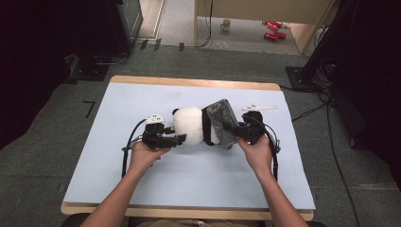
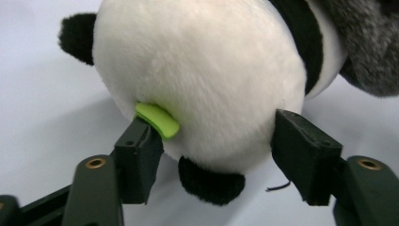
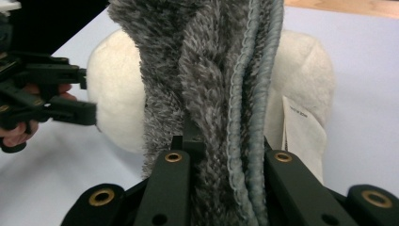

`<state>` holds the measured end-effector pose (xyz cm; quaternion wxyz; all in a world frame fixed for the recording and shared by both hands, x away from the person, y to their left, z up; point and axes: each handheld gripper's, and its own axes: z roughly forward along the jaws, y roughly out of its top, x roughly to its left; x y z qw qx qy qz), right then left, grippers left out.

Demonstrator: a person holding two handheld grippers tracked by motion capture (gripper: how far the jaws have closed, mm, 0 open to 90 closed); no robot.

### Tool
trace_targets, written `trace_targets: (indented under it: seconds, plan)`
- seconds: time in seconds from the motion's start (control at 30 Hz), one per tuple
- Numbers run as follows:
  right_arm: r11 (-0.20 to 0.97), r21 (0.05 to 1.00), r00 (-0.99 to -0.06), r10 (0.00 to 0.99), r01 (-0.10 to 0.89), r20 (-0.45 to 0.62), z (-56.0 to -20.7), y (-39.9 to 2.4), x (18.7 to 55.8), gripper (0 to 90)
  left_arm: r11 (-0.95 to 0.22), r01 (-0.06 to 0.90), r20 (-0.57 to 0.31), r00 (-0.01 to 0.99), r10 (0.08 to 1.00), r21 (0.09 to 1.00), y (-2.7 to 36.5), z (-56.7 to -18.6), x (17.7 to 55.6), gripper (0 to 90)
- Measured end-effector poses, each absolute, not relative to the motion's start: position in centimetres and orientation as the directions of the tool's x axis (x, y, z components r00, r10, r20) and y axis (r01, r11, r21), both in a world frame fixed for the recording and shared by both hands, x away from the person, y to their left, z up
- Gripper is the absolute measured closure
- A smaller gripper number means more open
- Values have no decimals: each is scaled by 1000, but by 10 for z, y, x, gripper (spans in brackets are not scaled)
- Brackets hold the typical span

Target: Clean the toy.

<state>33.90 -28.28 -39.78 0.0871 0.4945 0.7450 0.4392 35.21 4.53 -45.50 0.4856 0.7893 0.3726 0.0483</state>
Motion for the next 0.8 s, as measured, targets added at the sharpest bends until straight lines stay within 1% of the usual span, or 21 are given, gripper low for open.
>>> trace_targets:
  seconds: [0.13, 0.2, 0.27, 0.43, 0.6, 0.67, 0.8]
  plan:
    - [114, 746, -492, 814, 656, 309, -399, -286, 346, 783, -257, 482, -236, 743, 626, 838, 46, -455, 346, 297]
    - [111, 748, -493, 813, 655, 310, -399, -286, 349, 780, -227, 491, -266, 741, 617, 841, 45, -457, 346, 286]
    - [104, 748, -488, 815, 655, 314, -399, -286, 353, 780, -220, 492, -271, 740, 615, 842, 43, -459, 347, 281]
    - [90, 755, -484, 815, 650, 319, -399, -284, 361, 780, -223, 482, -250, 733, 633, 847, 38, -465, 349, 271]
    - [84, 763, -478, 822, 641, 310, -399, -283, 365, 779, -224, 453, -215, 730, 648, 863, 32, -470, 352, 271]
    - [83, 771, -474, 828, 632, 300, -399, -282, 366, 778, -209, 460, -220, 715, 663, 863, 30, -471, 354, 287]
    - [74, 769, -468, 829, 635, 306, -398, -280, 366, 779, -211, 459, -213, 708, 673, 863, 31, -474, 356, 413]
